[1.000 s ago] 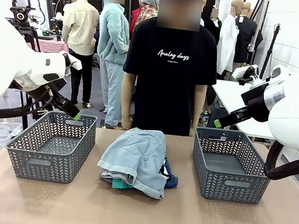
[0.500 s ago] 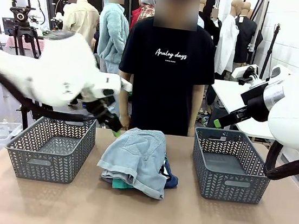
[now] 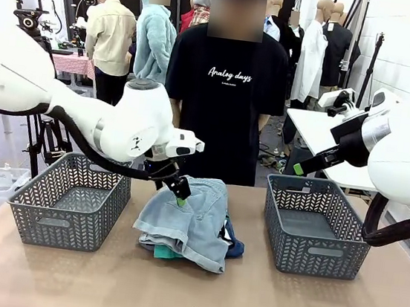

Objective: Sort the tops and bottoms.
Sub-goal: Lift clothes from the center of the table with your left hand.

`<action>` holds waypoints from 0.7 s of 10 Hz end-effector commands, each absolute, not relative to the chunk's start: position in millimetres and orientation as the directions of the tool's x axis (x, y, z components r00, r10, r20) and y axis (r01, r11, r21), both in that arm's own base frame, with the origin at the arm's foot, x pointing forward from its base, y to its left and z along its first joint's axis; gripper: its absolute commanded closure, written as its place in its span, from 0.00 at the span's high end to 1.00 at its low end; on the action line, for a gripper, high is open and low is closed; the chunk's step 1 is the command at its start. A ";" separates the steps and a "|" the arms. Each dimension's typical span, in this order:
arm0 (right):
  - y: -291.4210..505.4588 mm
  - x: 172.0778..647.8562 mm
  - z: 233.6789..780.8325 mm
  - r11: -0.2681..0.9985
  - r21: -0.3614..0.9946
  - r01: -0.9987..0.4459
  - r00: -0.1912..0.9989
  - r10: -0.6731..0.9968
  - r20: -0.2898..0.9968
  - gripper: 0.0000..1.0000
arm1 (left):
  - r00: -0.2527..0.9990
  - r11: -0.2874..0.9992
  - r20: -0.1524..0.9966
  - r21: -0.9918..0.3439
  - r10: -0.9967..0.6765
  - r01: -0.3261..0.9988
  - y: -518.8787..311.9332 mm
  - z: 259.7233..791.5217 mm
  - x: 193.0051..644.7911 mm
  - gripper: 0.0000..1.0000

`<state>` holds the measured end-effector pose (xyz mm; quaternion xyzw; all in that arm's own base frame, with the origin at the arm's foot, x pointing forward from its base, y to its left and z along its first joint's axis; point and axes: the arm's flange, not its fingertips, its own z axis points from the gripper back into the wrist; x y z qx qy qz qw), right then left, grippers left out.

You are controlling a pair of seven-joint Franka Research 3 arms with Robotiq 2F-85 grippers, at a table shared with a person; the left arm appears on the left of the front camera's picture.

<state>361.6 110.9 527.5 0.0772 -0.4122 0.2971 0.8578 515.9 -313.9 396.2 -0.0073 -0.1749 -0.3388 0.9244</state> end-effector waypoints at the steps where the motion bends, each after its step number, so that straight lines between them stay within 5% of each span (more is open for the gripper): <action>1: 110.1 362.5 526.2 0.810 -0.108 -0.576 0.485 0.445 0.752 1.00 | 0.739 0.790 0.282 0.167 -0.612 0.590 -337.1 403.3 513.0 1.00; 7: 110.1 362.5 526.2 0.810 -0.108 -0.576 0.485 0.445 0.752 1.00 | 0.755 0.786 0.223 0.116 -0.616 0.607 -368.7 403.5 495.0 1.00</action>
